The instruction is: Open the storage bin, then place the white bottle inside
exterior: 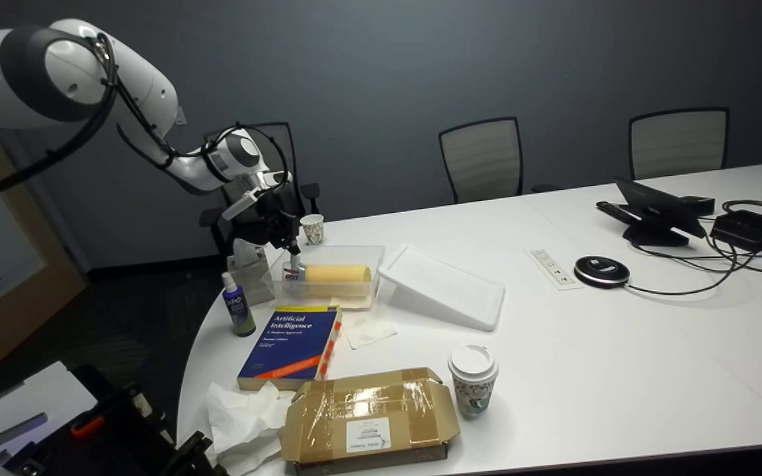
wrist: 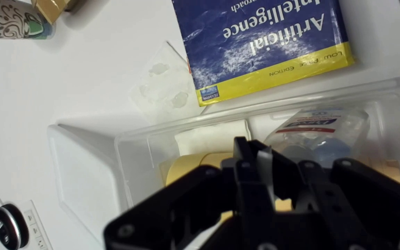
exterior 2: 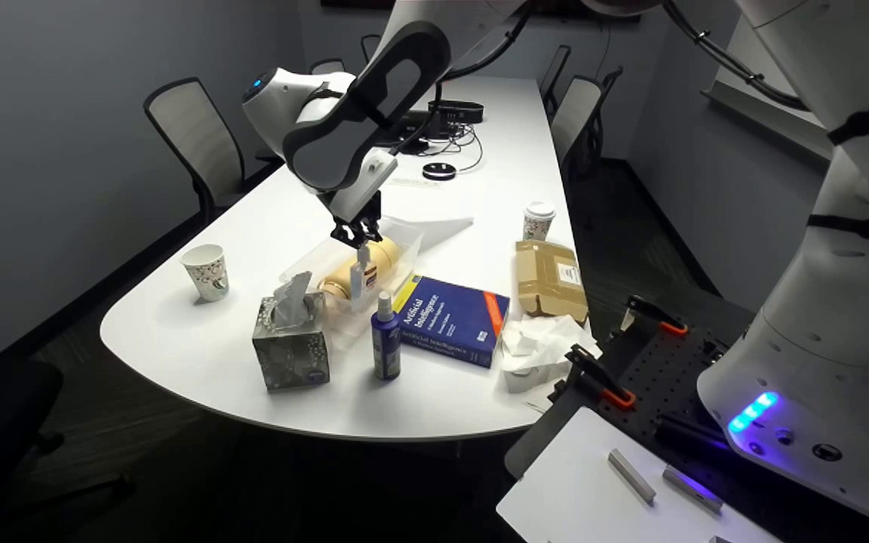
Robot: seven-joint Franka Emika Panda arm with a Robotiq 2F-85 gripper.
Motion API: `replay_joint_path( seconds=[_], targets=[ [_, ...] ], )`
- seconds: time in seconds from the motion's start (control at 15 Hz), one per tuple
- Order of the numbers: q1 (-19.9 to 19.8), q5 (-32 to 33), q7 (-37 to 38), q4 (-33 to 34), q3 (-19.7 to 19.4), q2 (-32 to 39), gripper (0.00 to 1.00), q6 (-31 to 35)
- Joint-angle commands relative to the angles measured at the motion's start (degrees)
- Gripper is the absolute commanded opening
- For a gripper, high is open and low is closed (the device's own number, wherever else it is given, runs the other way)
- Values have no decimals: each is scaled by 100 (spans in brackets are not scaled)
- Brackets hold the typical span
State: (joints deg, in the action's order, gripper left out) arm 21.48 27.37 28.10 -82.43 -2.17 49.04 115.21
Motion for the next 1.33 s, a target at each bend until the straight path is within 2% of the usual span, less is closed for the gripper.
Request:
replay_joint_path(
  seconds=[0.0, 0.07, 0.13, 0.73, 1.0, 1.27],
  targets=[
    [10, -142, -210, -36, 12, 21, 4, 41],
    [9, -151, -212, -29, 9, 32, 31, 40],
    [4, -155, -234, -29, 11, 37, 32, 54],
    [-145, -491, -914, 97, 124, -33, 98, 322],
    [-316, -810, -1154, 177, 136, -154, 100, 296],
    [-504, -1085, -936, 306, -6, -331, 100, -121]
  ],
)
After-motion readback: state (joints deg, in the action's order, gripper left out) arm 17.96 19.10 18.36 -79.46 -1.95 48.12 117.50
